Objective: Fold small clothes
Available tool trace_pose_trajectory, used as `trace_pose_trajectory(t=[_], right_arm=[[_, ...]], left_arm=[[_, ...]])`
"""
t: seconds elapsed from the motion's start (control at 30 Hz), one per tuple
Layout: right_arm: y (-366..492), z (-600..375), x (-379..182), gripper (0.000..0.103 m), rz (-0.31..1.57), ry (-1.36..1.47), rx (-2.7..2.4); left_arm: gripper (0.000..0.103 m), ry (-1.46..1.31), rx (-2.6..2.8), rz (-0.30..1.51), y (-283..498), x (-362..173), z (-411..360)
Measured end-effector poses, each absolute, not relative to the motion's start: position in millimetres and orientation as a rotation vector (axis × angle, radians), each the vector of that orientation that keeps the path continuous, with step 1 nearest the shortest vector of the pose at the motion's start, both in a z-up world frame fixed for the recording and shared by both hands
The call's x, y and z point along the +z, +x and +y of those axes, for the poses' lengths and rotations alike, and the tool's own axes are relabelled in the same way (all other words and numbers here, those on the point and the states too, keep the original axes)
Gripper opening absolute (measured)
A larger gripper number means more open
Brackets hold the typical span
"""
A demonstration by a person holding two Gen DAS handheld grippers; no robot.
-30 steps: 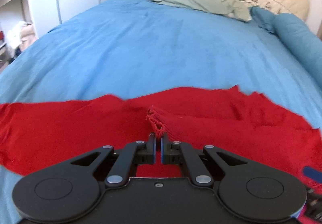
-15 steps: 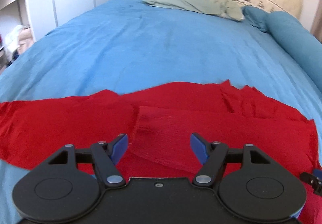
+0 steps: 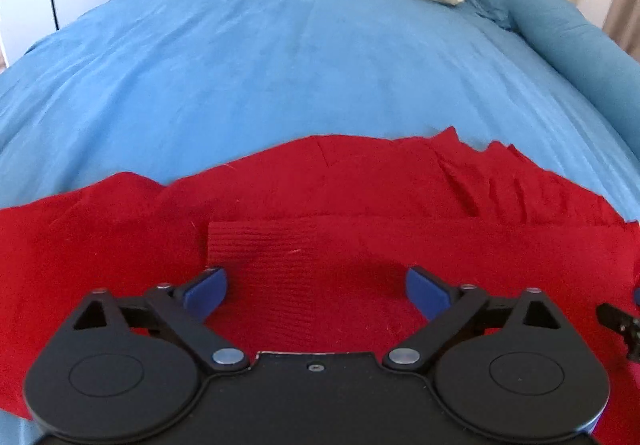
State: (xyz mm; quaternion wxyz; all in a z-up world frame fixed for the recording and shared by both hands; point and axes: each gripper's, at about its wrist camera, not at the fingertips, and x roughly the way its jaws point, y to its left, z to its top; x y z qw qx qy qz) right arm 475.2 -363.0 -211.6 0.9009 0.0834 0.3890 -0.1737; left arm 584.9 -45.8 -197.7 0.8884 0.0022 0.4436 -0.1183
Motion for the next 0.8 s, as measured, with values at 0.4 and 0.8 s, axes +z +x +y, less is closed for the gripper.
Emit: trace_pose_trajectory(t=[0.4, 0.8], right_arm=[[480.7, -287.1, -117.3, 0.103, 0.736, 0.158, -0.208], [501.4, -106.2, -99.8, 0.103, 0.801, 0.208, -0.074]], left_arm=[[0.103, -0.059, -0.085, 0.741, 516.0, -76.7, 60.4], [0.089, -0.425, 0.104, 0.825, 482.3, -128.7, 297.0]])
